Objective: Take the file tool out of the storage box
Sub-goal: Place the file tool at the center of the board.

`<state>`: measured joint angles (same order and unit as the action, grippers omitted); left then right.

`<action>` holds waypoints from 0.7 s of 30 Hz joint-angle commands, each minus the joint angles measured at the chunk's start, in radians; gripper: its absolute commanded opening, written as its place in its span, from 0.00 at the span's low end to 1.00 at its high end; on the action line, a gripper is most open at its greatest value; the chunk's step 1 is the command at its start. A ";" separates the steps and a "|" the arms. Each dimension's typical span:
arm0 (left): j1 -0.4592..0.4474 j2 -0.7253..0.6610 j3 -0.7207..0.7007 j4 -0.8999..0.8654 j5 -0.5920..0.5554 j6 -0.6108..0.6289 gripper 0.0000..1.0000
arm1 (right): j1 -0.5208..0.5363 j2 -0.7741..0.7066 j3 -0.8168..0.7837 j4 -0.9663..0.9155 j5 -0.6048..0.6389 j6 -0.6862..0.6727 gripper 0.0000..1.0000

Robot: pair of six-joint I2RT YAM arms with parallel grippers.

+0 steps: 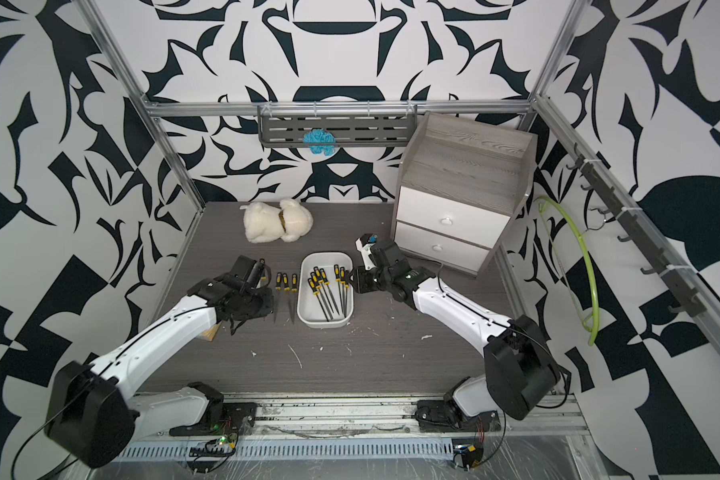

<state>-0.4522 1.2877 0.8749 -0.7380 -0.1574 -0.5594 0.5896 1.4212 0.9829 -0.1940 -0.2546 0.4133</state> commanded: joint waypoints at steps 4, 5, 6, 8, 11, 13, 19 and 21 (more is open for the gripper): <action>0.066 0.160 0.006 -0.084 -0.023 0.041 0.00 | 0.004 -0.046 -0.003 0.016 0.003 -0.025 0.36; 0.077 0.189 0.019 -0.083 -0.021 0.049 0.00 | 0.003 -0.044 -0.003 0.017 0.004 -0.024 0.36; 0.087 0.225 0.033 -0.084 -0.022 0.054 0.00 | 0.003 -0.042 -0.004 0.019 0.004 -0.025 0.36; 0.091 0.274 0.061 -0.107 -0.024 0.059 0.00 | 0.004 -0.035 -0.003 0.016 0.003 -0.024 0.36; 0.098 0.302 0.066 -0.089 -0.014 0.075 0.00 | 0.004 -0.030 -0.003 0.014 0.002 -0.025 0.36; 0.116 0.337 0.082 -0.091 0.012 0.094 0.00 | 0.004 -0.028 -0.004 0.014 0.002 -0.024 0.36; 0.116 0.399 0.117 -0.092 0.036 0.113 0.00 | 0.004 -0.028 -0.009 0.016 0.002 -0.023 0.36; 0.116 0.406 0.126 -0.095 0.038 0.116 0.00 | 0.003 -0.027 -0.009 0.018 0.003 -0.022 0.36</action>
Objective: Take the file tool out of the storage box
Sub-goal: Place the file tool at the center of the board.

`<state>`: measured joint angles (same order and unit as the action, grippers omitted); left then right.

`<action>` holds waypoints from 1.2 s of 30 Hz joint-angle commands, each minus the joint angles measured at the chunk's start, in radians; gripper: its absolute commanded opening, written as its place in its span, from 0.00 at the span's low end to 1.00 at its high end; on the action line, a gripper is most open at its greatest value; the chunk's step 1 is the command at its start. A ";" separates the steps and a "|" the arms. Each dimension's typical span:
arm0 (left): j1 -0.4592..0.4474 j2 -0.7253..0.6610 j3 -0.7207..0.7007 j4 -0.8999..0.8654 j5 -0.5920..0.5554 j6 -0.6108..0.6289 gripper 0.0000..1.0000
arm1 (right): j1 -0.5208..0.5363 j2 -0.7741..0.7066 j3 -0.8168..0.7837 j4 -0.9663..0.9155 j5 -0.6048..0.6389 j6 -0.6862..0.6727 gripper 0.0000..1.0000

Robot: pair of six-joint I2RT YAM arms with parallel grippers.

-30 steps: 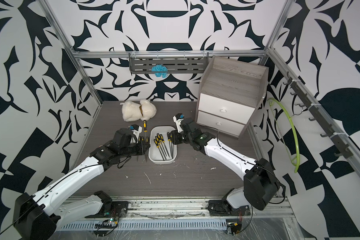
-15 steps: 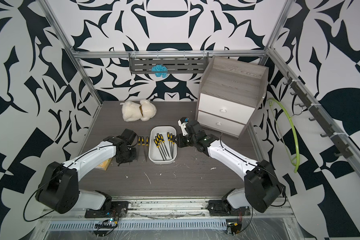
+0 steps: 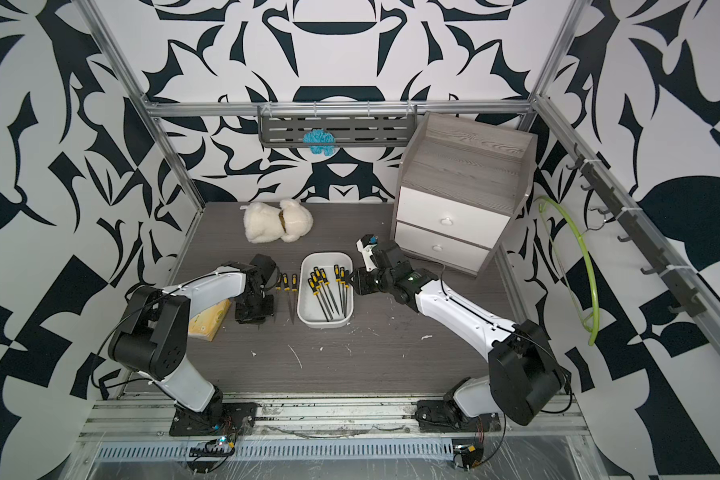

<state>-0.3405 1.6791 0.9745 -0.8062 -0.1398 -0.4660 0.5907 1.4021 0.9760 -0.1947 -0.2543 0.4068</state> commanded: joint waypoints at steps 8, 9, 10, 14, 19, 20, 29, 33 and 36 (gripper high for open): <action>0.009 0.090 0.083 -0.035 -0.009 0.049 0.00 | 0.002 -0.015 -0.010 0.019 0.006 -0.016 0.36; 0.009 0.098 0.087 -0.037 -0.019 0.049 0.00 | 0.001 -0.013 -0.010 0.020 0.006 -0.015 0.36; 0.008 0.107 0.087 -0.038 -0.015 0.050 0.01 | 0.002 -0.010 -0.010 0.021 0.006 -0.016 0.36; 0.008 0.111 0.079 -0.026 0.002 0.051 0.10 | 0.003 0.006 -0.004 0.021 -0.004 -0.010 0.36; 0.009 0.102 0.075 -0.021 0.006 0.046 0.28 | 0.002 0.032 0.004 0.024 -0.016 0.000 0.36; 0.008 0.103 0.076 -0.021 0.012 0.045 0.30 | 0.002 0.036 0.004 0.024 -0.019 0.001 0.36; -0.028 0.030 0.075 -0.042 -0.026 0.014 0.38 | 0.010 0.052 0.007 0.049 -0.052 0.015 0.36; -0.094 -0.067 0.113 -0.090 -0.094 -0.028 0.48 | 0.077 0.092 0.079 0.006 0.025 -0.014 0.35; -0.106 -0.144 0.159 -0.146 -0.133 -0.049 0.50 | 0.101 0.239 0.268 -0.169 0.083 -0.074 0.29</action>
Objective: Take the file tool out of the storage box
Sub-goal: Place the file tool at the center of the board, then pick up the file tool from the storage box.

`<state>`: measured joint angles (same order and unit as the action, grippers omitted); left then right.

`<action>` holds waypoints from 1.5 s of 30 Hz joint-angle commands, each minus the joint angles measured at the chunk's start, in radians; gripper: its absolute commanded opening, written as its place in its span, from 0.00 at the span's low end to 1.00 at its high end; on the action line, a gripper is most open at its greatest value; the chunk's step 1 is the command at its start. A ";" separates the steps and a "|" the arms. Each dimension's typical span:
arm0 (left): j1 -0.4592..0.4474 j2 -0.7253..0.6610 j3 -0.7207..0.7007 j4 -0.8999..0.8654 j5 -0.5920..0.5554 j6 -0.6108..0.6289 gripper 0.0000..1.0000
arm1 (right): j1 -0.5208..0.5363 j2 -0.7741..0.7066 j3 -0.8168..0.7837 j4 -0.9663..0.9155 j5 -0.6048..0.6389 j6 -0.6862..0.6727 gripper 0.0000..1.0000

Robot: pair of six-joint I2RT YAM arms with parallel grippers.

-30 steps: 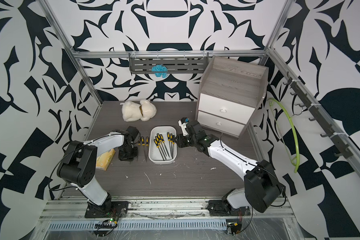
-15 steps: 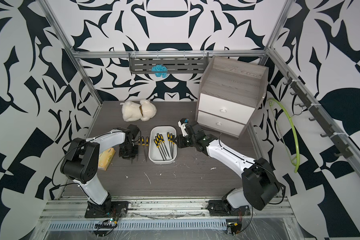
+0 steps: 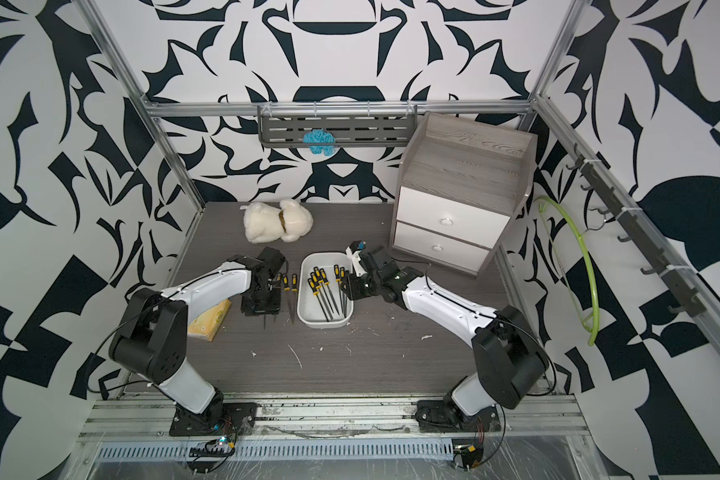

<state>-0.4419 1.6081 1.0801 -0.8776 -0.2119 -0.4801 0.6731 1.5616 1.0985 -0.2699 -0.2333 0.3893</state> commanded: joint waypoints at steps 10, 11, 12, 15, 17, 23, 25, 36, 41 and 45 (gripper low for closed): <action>-0.015 -0.437 -0.313 0.788 0.476 -0.206 0.54 | 0.028 0.490 0.494 -0.227 0.060 -0.091 0.23; -0.015 -0.422 -0.326 0.829 0.536 -0.204 0.55 | 0.029 0.505 0.507 -0.235 0.071 -0.098 0.23; -0.015 -0.399 -0.336 0.854 0.575 -0.209 0.55 | 0.031 0.519 0.525 -0.246 0.083 -0.107 0.23; -0.015 -0.341 -0.358 0.926 0.634 -0.231 0.54 | 0.031 0.544 0.552 -0.248 0.100 -0.110 0.23; -0.015 -0.304 -0.362 0.942 0.638 -0.240 0.54 | 0.031 0.563 0.576 -0.265 0.121 -0.116 0.23; -0.017 -0.375 -0.376 0.902 0.575 -0.207 0.54 | 0.040 0.596 0.615 -0.263 0.155 -0.144 0.26; -0.017 -0.390 -0.377 0.895 0.573 -0.203 0.54 | 0.040 0.611 0.645 -0.275 0.164 -0.146 0.27; -0.017 -0.421 -0.376 0.875 0.577 -0.193 0.54 | 0.043 0.732 0.757 -0.352 0.236 -0.178 0.24; -0.017 -0.439 -0.379 0.869 0.577 -0.192 0.54 | 0.054 0.730 0.745 -0.354 0.260 -0.175 0.25; -0.017 -0.449 -0.381 0.862 0.575 -0.190 0.54 | 0.062 0.746 0.758 -0.373 0.272 -0.167 0.26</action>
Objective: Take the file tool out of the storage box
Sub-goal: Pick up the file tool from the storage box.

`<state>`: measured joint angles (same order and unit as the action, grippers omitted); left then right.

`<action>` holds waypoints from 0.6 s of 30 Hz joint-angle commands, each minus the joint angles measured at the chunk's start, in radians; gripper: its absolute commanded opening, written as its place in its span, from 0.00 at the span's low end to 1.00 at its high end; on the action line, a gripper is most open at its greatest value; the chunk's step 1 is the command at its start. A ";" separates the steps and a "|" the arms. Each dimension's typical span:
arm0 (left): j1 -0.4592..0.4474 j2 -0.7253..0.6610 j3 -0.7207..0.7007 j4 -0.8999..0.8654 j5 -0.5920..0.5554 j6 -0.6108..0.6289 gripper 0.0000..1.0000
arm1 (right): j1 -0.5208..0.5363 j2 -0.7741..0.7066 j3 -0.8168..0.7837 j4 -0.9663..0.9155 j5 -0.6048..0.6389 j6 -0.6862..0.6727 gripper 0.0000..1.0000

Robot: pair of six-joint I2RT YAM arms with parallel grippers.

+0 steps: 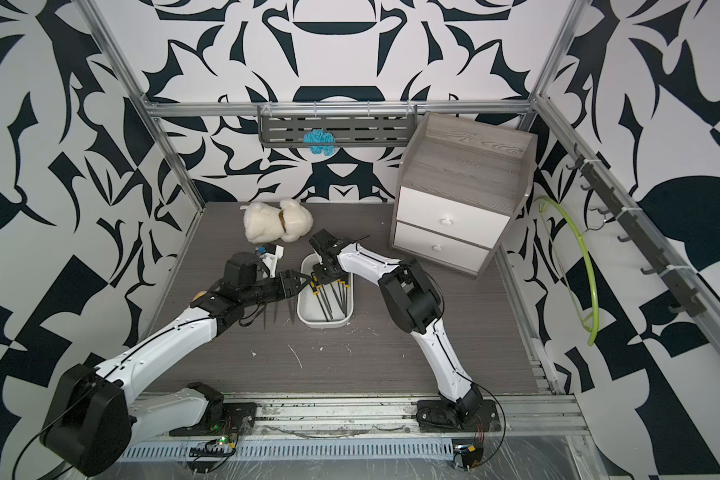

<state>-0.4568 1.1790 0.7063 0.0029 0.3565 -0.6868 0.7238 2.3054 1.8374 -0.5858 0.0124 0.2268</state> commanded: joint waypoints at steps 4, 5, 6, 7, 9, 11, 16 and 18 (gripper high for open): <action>-0.002 -0.026 -0.005 -0.018 0.017 0.014 0.54 | 0.017 0.018 0.041 -0.074 0.022 -0.004 0.14; -0.003 -0.028 -0.005 -0.014 0.021 0.010 0.54 | 0.019 0.011 0.038 -0.072 0.018 -0.004 0.11; -0.003 -0.029 -0.006 -0.011 0.024 0.009 0.54 | 0.020 0.000 0.031 -0.062 0.015 -0.001 0.09; -0.005 -0.030 -0.008 -0.009 0.028 0.007 0.54 | 0.022 -0.020 0.018 -0.044 -0.002 0.005 0.08; -0.006 -0.033 -0.011 -0.002 0.033 0.001 0.55 | 0.022 -0.067 -0.020 0.003 -0.038 0.029 0.07; -0.006 -0.032 -0.013 0.001 0.038 0.000 0.55 | 0.022 -0.119 -0.058 0.044 -0.068 0.050 0.05; -0.008 -0.022 -0.013 0.020 0.063 -0.013 0.55 | 0.023 -0.232 -0.120 0.094 -0.086 0.055 0.02; -0.008 -0.021 -0.016 0.033 0.077 -0.020 0.55 | 0.022 -0.279 -0.158 0.135 -0.098 0.055 0.01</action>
<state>-0.4606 1.1648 0.7063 0.0086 0.3950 -0.6979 0.7414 2.1292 1.7000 -0.5304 -0.0559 0.2653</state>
